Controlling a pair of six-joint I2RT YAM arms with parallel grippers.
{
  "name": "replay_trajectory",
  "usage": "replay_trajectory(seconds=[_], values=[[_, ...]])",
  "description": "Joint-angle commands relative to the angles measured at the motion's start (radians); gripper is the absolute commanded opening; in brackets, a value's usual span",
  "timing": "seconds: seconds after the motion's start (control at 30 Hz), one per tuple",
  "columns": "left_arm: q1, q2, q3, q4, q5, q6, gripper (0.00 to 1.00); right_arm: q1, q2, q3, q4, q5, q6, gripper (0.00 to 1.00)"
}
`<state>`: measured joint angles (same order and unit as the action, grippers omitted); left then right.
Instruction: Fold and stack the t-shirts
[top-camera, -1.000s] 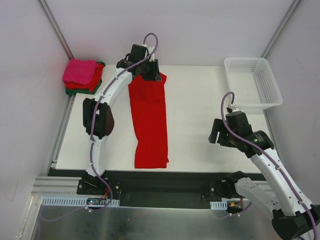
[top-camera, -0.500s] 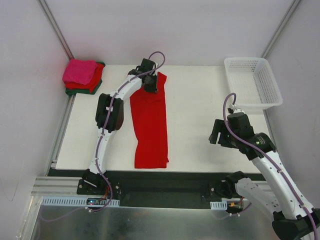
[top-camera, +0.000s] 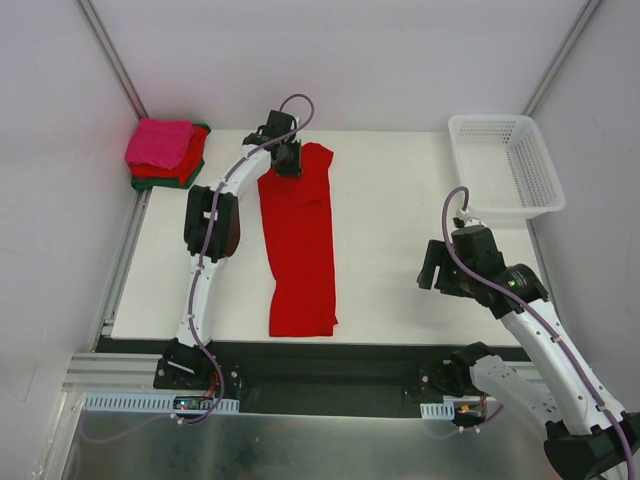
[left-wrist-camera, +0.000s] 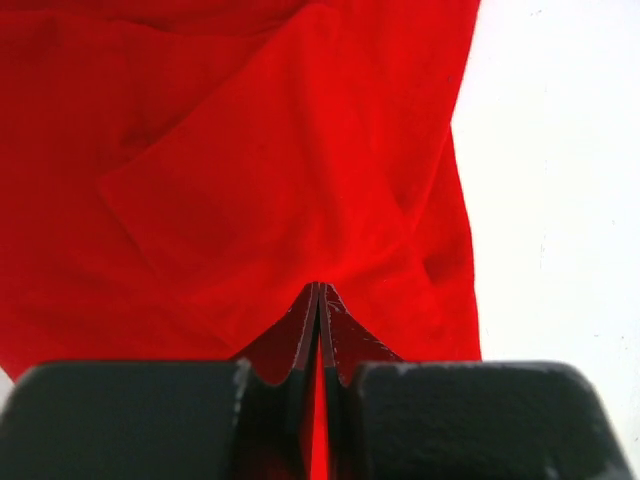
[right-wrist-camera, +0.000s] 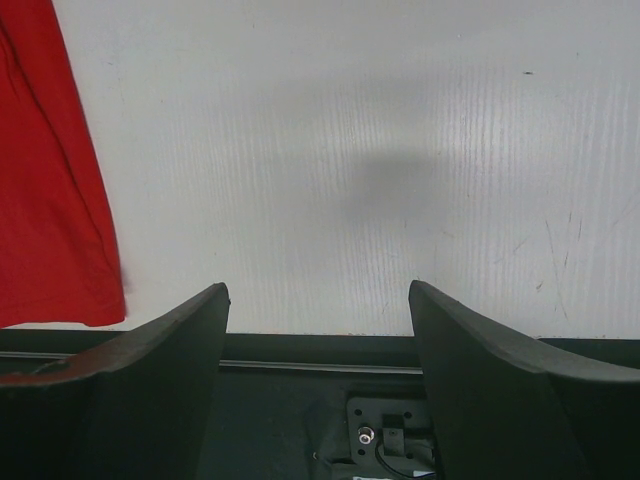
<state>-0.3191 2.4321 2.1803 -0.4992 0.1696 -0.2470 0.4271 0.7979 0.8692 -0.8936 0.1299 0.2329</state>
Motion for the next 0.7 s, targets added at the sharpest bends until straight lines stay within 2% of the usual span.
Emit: replay_trajectory(seconds=[0.0,0.47,0.67], values=[[0.011,-0.021,0.023,0.002,-0.033,-0.012,0.00,0.001,0.003,0.011,0.008,0.000,-0.007,0.77],[0.011,0.004,0.009,-0.015,-0.099,0.008,0.00,0.001,-0.006,0.013,-0.004,0.007,-0.010,0.77],[0.011,0.038,0.010,-0.041,-0.079,-0.001,0.00,-0.001,-0.008,0.014,-0.007,0.007,-0.012,0.77]])
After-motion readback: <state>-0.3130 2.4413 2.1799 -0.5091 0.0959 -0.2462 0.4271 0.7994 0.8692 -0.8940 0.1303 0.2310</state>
